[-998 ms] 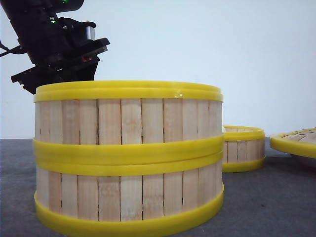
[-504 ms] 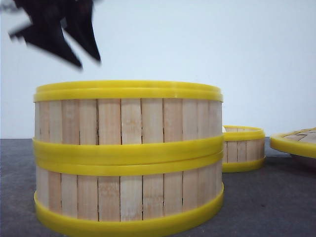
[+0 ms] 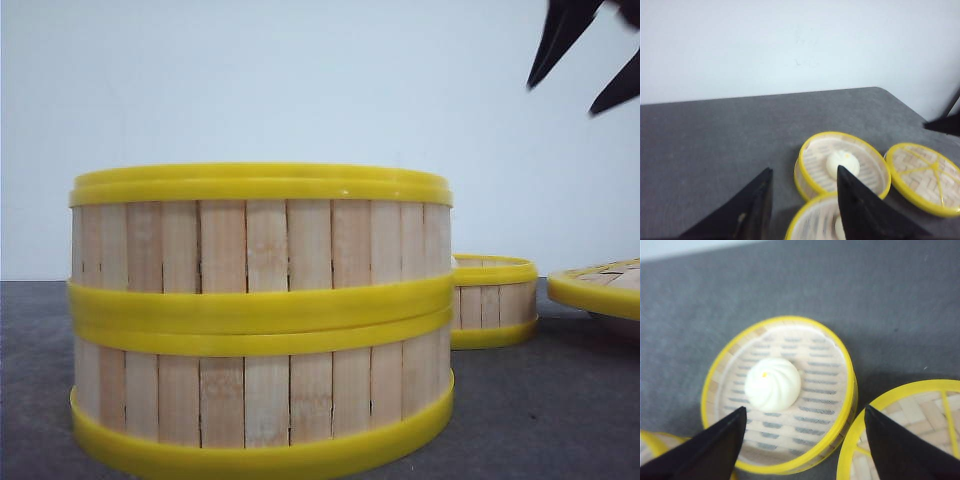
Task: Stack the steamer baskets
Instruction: 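Lower the right gripper and grasp the rim of the one-bun basket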
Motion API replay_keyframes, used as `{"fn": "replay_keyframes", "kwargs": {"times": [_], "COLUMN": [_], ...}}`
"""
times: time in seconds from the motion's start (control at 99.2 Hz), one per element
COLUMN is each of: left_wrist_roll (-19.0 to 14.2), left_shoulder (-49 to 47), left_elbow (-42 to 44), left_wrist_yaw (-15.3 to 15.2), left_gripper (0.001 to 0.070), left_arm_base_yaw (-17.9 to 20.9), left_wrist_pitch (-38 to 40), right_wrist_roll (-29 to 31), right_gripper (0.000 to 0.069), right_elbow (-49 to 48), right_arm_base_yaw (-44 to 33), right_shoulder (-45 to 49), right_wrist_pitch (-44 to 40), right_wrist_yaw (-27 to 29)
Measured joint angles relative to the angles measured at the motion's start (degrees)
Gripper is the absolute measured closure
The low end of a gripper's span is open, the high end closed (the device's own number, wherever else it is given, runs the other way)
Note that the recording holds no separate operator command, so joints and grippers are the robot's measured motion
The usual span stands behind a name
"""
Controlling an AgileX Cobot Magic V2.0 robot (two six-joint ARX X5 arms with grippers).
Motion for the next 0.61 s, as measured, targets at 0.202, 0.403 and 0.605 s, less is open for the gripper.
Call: {"fn": "replay_keyframes", "kwargs": {"times": [0.202, 0.403, 0.605], "left_wrist_roll": [-2.25, -4.04, -4.48], "left_shoulder": [-8.63, -15.30, -18.67], "left_elbow": [-9.18, -9.99, -9.99], "left_wrist_yaw": [0.11, 0.24, 0.22], "left_gripper": [0.0477, 0.0477, 0.0477], "left_arm_base_yaw": [-0.13, -0.13, -0.13], "left_wrist_pitch": [-4.15, -11.30, -13.88], "right_wrist_roll": [-0.48, -1.84, -3.45], "right_gripper": [0.0225, 0.0225, 0.0225], "right_elbow": [5.22, 9.14, 12.66], "right_arm_base_yaw": [1.11, 2.78, 4.55], "right_shoulder": [11.30, 21.24, 29.24], "right_wrist_pitch": [-0.11, -0.15, 0.83], "right_wrist_yaw": [0.20, 4.61, 8.94]}}
